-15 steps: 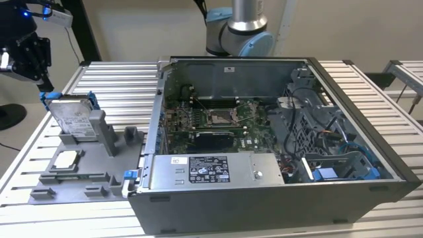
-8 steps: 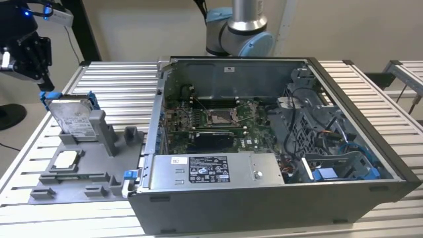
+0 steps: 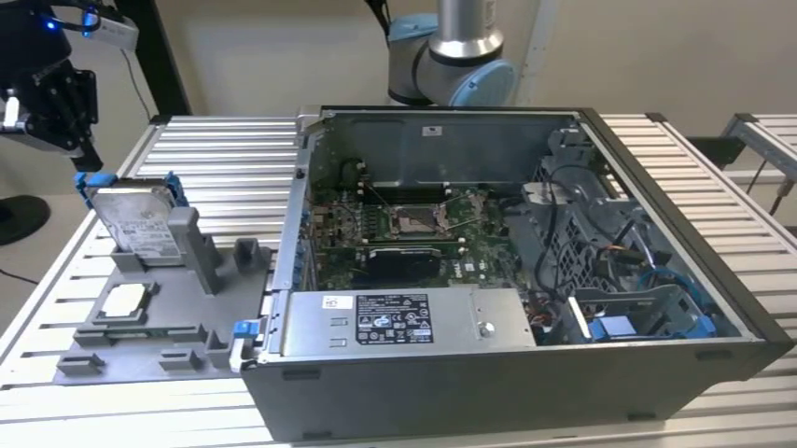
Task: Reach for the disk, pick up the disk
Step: 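Pick up the disk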
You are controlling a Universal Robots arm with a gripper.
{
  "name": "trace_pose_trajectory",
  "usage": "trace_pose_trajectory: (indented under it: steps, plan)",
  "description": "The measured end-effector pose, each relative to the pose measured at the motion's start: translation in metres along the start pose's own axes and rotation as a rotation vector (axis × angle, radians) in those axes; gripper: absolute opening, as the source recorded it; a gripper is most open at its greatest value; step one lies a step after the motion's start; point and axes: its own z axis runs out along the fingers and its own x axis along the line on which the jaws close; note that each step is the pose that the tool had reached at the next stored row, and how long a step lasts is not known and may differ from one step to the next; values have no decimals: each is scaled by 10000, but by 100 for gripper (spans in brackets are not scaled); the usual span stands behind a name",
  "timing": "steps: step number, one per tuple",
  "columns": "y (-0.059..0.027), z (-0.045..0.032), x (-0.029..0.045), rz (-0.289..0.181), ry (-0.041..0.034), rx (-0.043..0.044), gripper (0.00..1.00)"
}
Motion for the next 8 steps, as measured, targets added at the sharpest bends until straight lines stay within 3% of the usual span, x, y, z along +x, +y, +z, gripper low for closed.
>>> trace_pose_trajectory:
  steps: [4, 5, 8]
  plan:
    - [0, 0, 0, -4, 0, 0, 0]
    - [0, 0, 0, -4, 0, 0, 100]
    - [0, 0, 0, -7, 0, 0, 100]
